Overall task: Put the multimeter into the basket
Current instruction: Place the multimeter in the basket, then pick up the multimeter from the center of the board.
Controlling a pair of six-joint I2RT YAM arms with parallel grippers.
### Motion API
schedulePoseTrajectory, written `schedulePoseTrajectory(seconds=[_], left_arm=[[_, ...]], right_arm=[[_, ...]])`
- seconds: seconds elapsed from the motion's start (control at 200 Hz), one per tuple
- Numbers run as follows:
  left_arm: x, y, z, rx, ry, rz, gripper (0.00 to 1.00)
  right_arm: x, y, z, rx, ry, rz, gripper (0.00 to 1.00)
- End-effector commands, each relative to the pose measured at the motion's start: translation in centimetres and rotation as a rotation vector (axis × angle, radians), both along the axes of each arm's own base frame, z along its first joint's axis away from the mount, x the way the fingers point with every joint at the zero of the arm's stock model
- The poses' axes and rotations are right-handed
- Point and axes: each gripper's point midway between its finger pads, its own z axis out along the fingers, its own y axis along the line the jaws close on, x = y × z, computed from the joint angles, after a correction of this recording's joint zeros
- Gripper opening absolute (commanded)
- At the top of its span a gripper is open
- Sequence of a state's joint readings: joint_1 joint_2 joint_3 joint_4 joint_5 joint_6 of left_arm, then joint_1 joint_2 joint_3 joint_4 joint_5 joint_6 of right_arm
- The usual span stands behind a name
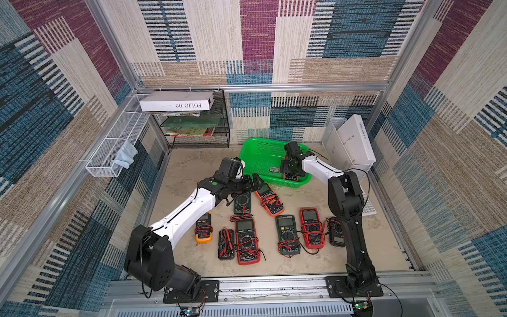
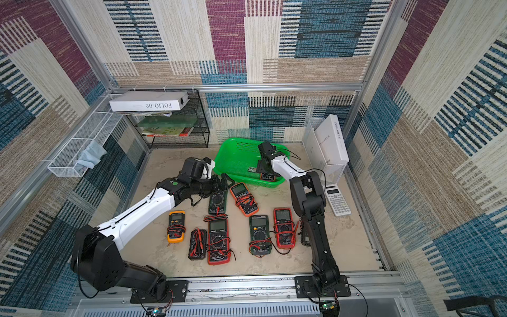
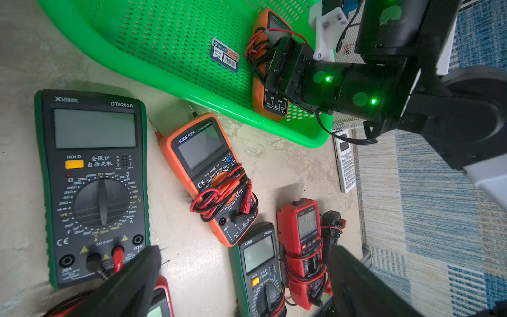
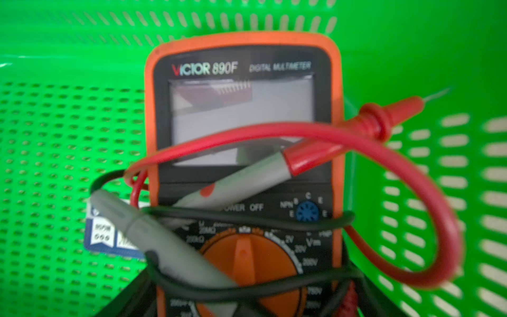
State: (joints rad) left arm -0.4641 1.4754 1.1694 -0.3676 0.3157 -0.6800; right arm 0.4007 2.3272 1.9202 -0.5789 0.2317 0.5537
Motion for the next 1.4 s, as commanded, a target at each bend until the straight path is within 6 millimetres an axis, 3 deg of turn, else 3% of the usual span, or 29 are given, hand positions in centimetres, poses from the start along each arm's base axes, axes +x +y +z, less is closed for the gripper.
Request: schedulePoseTrajectory(seconds=[0.0, 0.14, 0.326, 0.536, 0.716, 0.902, 1.077, 1.392], left_arm=[[0.0, 0.0, 0.5, 0.001, -0.011, -0.002, 1.00], [0.0, 0.0, 0.6, 0.004, -0.014, -0.002, 1.00], [-0.1, 0.1, 0.7, 0.009, -0.013, -0.005, 1.00], [-0.6, 0.7, 1.1, 0.027, -0.026, 0.001, 1.00], [-1.7, 1.6, 0.9, 0.047, -0.025, 0.006, 1.00], [-3.9, 2.8, -0.2, 0.058, -0.002, 0.021, 1.00], [-6.4, 4.7, -1.2, 0.087, 0.012, 0.049, 1.00], [-10.2, 7.3, -2.2, 0.088, 0.010, 0.091, 1.00]], right_arm=[[-0.1, -0.9, 0.6, -0.014, -0.006, -0.094, 0.84], [0.0, -1.4, 1.9, -0.032, -0.032, -0.118, 1.00], [0.1, -1.5, 4.2, -0.022, -0.071, -0.116, 0.99], [-0.5, -0.2, 8.0, 0.002, -0.136, -0.076, 1.00], [-2.6, 1.8, 11.4, 0.020, -0.197, -0.011, 1.00], [-6.4, 4.2, 14.1, 0.043, -0.261, 0.075, 0.99], [-11.2, 6.0, 14.3, 0.058, -0.285, 0.163, 1.00], [-18.9, 7.1, 9.4, 0.022, -0.267, 0.371, 1.00]])
